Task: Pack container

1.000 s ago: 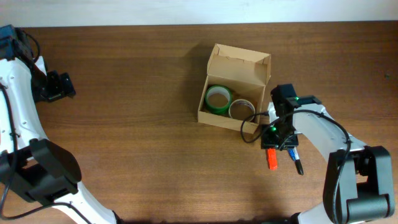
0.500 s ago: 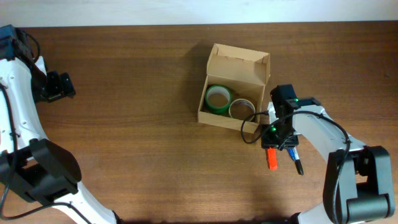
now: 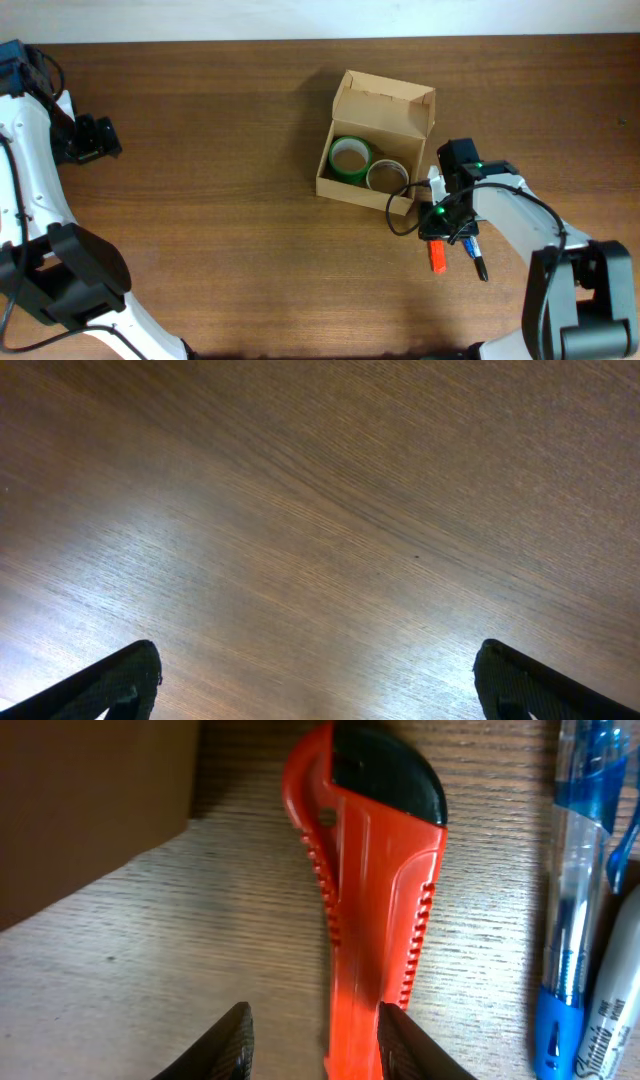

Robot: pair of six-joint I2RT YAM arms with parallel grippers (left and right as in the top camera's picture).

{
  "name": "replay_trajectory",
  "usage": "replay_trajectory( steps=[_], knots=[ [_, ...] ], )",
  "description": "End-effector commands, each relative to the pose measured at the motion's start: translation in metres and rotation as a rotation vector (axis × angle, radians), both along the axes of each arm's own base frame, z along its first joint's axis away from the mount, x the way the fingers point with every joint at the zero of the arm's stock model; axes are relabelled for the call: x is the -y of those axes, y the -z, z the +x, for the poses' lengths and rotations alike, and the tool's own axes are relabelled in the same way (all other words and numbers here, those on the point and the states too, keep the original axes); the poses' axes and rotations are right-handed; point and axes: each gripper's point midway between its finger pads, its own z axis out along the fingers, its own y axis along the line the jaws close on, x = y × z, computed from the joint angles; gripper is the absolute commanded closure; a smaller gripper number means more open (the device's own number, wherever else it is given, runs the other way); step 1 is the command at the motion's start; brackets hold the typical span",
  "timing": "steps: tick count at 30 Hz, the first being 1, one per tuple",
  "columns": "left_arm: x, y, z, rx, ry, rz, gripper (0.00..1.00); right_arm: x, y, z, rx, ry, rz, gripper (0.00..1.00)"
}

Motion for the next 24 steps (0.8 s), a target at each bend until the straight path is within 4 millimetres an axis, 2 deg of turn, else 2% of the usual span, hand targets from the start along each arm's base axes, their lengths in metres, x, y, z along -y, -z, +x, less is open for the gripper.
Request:
replay_trajectory(
  steps=[1, 7, 8, 10, 11, 12, 20, 24],
  knots=[
    [0.0, 0.004, -0.001, -0.007, 0.008, -0.01, 0.0, -0.007, -0.023, 0.011, 0.085, -0.011, 0.045, 0.58],
    [0.0, 0.004, -0.001, -0.007, 0.008, -0.01, 0.0, -0.01, -0.058, 0.041, 0.203, 0.019, 0.061, 0.54],
    [0.0, 0.004, -0.001, -0.007, 0.008, -0.01, 0.0, -0.01, -0.059, 0.043, 0.209, 0.039, 0.063, 0.58],
    [0.0, 0.004, -0.001, -0.007, 0.008, -0.01, 0.0, -0.01, -0.06, 0.048, 0.219, 0.083, 0.067, 0.73],
    [0.0, 0.004, -0.001, -0.007, 0.008, -0.01, 0.0, -0.01, -0.061, 0.05, 0.223, 0.11, 0.07, 0.9],
    [0.0, 0.004, -0.001, -0.007, 0.008, -0.01, 0.0, -0.011, -0.061, 0.051, 0.226, 0.129, 0.074, 0.97],
    [0.0, 0.004, -0.001, -0.007, 0.008, -0.01, 0.0, -0.006, -0.065, 0.063, 0.259, 0.189, 0.088, 0.96],
    [0.0, 0.004, -0.001, -0.007, 0.008, -0.01, 0.0, -0.015, -0.066, 0.069, 0.272, 0.179, 0.135, 0.96]
  ],
)
